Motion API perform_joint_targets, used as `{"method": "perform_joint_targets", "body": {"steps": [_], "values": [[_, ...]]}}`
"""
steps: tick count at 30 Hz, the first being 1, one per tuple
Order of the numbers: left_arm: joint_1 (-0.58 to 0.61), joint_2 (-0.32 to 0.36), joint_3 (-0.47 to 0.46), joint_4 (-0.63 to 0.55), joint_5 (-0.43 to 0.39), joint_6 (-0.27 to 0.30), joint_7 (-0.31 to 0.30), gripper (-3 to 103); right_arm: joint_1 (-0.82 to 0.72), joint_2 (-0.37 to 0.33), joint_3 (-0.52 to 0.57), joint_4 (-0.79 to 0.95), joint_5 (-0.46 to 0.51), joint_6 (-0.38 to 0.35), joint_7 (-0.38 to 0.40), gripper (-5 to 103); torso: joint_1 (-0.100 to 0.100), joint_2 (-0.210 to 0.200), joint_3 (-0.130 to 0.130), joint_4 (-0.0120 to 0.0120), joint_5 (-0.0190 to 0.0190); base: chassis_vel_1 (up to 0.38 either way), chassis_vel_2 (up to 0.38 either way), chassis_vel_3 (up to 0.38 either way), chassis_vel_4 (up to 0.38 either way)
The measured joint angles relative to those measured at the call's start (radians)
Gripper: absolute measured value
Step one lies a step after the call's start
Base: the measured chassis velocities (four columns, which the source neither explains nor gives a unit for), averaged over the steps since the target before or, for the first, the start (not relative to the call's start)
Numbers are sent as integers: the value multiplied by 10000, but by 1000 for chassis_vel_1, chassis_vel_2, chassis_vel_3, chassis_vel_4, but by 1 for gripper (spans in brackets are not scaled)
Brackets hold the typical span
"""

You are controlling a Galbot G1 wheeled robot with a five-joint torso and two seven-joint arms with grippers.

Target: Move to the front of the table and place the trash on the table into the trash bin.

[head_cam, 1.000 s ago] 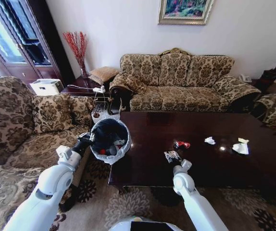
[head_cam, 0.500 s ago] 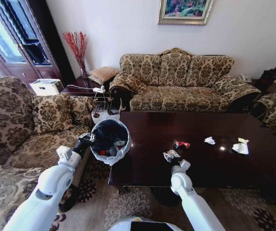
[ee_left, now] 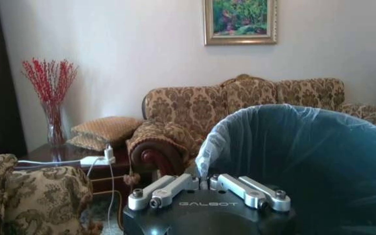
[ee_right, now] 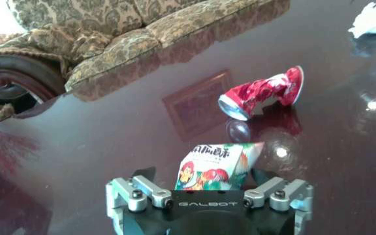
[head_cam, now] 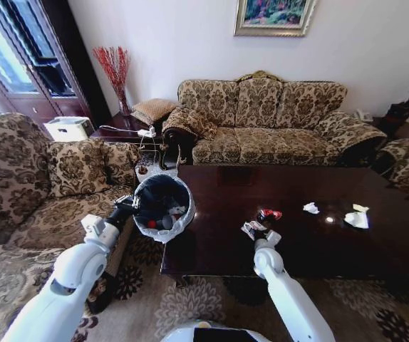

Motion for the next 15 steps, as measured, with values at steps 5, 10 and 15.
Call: {"method": "perform_joint_targets", "body": {"steps": [5, 10, 15], "values": [[-88, 57, 4, 112, -8, -1, 19, 3, 8, 86, 4, -264, -126, -23, -209, 75, 0, 0, 0, 0, 0, 0, 0, 0, 0], [-201, 110, 27, 279, -27, -12, 43, 3, -13, 123, -34, -395, -446, -22, -364, 58, 0, 0, 0, -1, -1, 0, 0, 0, 0], [-251, 140, 50, 345, -37, -24, 62, 3, 11, 107, -107, -372, -538, -20, -404, 47, 0, 0, 0, 0, -1, 0, 0, 0, 0]]}}
